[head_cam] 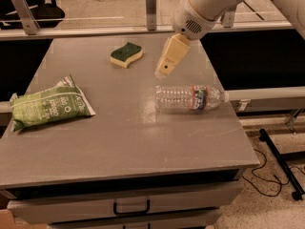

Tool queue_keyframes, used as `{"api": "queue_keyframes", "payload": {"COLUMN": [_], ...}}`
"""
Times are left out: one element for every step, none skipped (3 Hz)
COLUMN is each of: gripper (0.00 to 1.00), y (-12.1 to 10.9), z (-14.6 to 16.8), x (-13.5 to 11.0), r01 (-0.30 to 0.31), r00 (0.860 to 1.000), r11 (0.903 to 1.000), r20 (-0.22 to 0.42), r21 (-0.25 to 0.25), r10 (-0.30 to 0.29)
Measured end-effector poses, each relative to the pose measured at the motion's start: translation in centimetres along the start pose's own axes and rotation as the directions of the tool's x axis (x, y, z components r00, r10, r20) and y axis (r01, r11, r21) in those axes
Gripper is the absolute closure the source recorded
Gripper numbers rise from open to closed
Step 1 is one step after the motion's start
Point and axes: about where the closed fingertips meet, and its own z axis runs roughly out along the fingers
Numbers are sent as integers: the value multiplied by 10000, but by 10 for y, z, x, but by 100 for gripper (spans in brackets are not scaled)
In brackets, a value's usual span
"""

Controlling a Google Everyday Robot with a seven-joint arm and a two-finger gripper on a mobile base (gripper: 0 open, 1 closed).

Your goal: Pick sponge

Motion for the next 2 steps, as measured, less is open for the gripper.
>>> {"api": "queue_keyframes", "payload": {"gripper": [0, 0], "y": [-1, -22], "z": [2, 33], "x": [-1, -25], "r01": [-36, -7], "r00": [10000, 9971], "r11": [10000, 10000], "r20": [43, 764], "r21": [3, -16], "r10": [36, 9]}}
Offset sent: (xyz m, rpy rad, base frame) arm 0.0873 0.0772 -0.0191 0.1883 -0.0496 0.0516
